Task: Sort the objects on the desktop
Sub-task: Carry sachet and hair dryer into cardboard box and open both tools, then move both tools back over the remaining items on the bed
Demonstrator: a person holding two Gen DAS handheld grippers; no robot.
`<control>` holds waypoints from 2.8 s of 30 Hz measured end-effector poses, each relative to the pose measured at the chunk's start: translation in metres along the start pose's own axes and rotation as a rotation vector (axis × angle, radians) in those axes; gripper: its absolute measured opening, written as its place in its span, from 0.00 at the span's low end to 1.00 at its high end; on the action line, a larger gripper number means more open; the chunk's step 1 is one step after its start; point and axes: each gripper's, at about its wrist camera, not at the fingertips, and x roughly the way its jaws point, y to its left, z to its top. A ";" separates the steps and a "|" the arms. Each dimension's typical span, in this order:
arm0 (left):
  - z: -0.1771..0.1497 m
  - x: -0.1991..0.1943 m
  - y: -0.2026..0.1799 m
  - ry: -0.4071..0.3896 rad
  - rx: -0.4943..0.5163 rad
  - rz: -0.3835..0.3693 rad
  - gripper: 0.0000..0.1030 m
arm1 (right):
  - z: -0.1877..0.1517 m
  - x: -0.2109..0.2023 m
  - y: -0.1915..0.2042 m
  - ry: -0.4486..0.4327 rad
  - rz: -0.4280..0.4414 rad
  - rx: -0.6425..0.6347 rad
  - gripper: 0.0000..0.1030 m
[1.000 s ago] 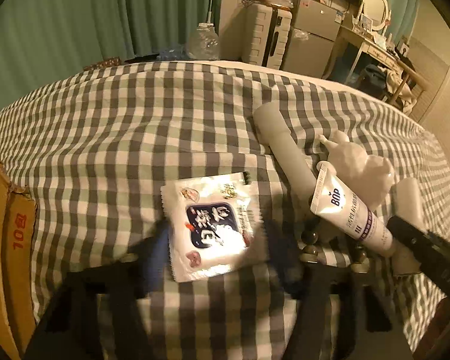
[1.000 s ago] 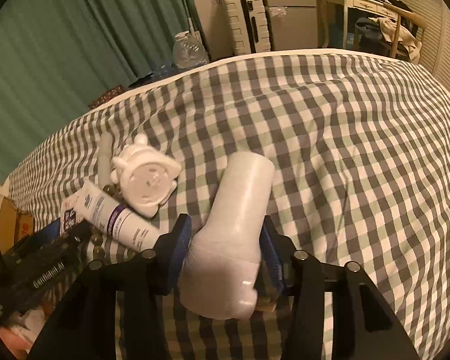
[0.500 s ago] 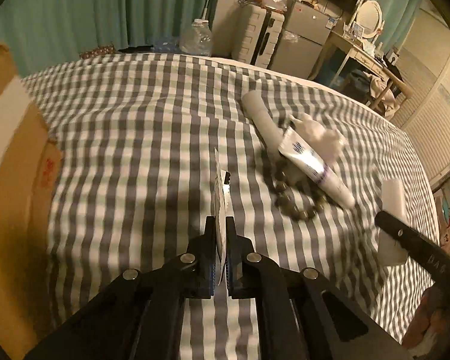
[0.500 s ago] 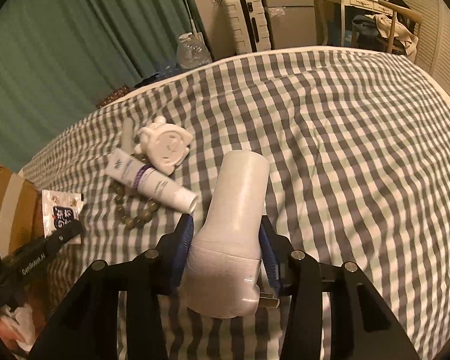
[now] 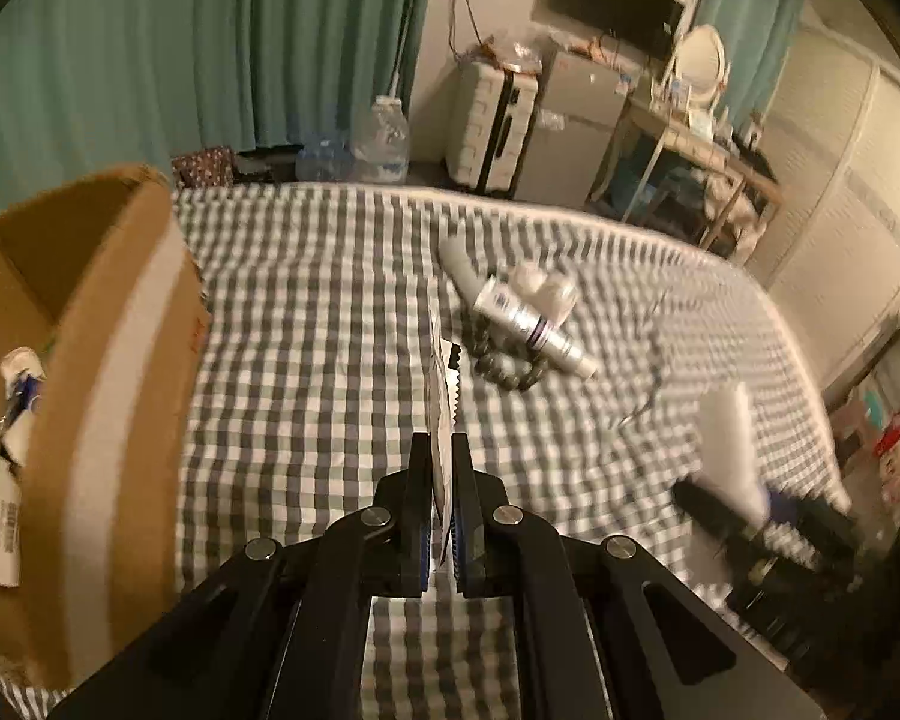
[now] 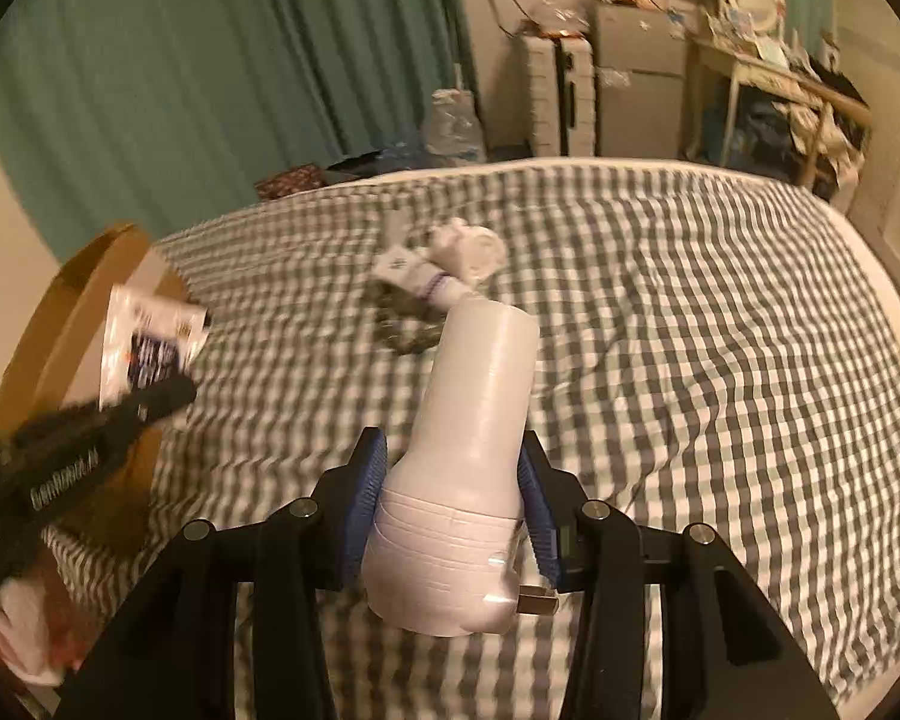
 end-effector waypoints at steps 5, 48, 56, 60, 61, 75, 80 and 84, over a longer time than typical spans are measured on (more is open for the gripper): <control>0.019 -0.048 0.004 -0.089 0.013 0.009 0.05 | -0.001 -0.038 0.038 -0.044 0.019 -0.081 0.42; 0.023 -0.027 0.267 0.014 -0.134 0.259 0.63 | 0.099 0.065 0.312 0.091 0.359 -0.199 0.70; 0.009 -0.055 0.243 -0.025 -0.168 0.320 0.96 | 0.103 0.036 0.249 -0.017 0.246 -0.092 0.86; 0.001 -0.072 0.211 -0.039 -0.173 0.295 0.97 | 0.086 0.011 0.210 -0.057 0.182 -0.076 0.86; -0.001 -0.076 0.201 -0.045 -0.167 0.290 0.97 | 0.079 0.001 0.196 -0.070 0.160 -0.069 0.86; -0.038 -0.099 0.049 -0.194 -0.147 0.220 1.00 | 0.018 -0.082 0.054 -0.207 -0.014 -0.072 0.92; -0.047 -0.078 0.025 -0.132 -0.109 0.188 1.00 | 0.005 -0.077 0.026 -0.180 0.063 -0.046 0.94; -0.046 -0.057 0.014 -0.093 -0.085 0.182 1.00 | -0.001 -0.066 0.000 -0.154 0.078 0.036 0.94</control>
